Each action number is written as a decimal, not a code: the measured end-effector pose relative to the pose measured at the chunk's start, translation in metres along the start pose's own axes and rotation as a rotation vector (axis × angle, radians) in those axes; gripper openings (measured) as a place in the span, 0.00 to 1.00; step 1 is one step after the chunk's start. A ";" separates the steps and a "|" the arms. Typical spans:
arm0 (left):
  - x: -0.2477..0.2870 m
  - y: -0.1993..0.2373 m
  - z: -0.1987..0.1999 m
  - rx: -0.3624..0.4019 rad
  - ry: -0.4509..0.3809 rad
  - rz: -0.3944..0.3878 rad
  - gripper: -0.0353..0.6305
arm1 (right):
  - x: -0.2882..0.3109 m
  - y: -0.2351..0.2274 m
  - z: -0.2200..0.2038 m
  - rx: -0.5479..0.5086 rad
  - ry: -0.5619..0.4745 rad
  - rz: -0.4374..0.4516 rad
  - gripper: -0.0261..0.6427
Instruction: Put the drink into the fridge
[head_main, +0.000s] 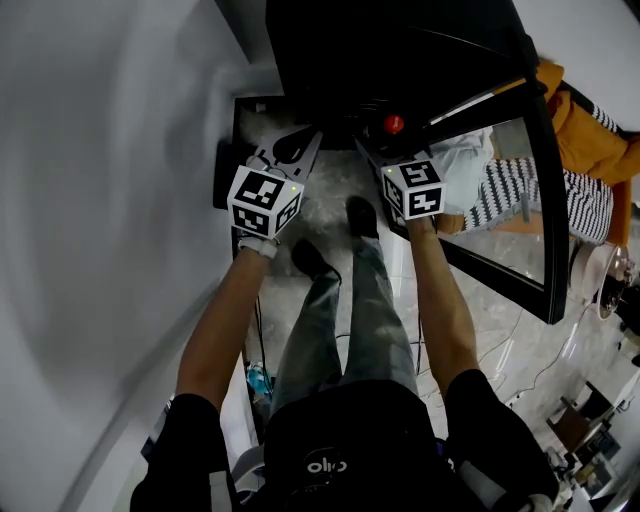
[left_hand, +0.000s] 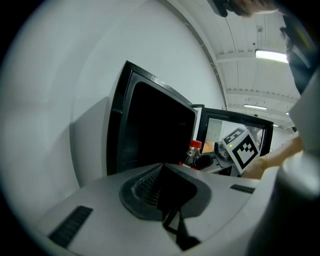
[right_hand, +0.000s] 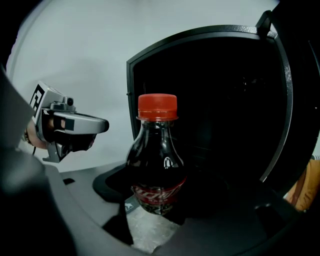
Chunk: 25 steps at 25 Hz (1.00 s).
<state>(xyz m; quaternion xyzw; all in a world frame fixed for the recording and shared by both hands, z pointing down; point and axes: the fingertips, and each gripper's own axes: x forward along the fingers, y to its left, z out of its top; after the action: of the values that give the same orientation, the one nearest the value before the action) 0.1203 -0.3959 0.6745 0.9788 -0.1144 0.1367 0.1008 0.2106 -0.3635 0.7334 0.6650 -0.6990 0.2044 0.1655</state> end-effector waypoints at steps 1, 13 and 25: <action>0.004 0.003 -0.003 0.006 0.000 0.001 0.06 | 0.008 -0.002 -0.001 0.000 -0.007 -0.003 0.50; 0.022 0.021 -0.061 -0.011 -0.001 0.021 0.06 | 0.069 -0.027 -0.024 -0.032 -0.052 -0.043 0.50; 0.030 0.027 -0.041 -0.089 -0.050 0.088 0.06 | 0.124 -0.070 0.008 -0.013 -0.066 -0.086 0.51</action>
<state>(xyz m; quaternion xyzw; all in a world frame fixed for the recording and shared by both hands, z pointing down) 0.1314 -0.4178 0.7267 0.9705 -0.1657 0.1112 0.1354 0.2735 -0.4771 0.7938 0.6997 -0.6762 0.1705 0.1555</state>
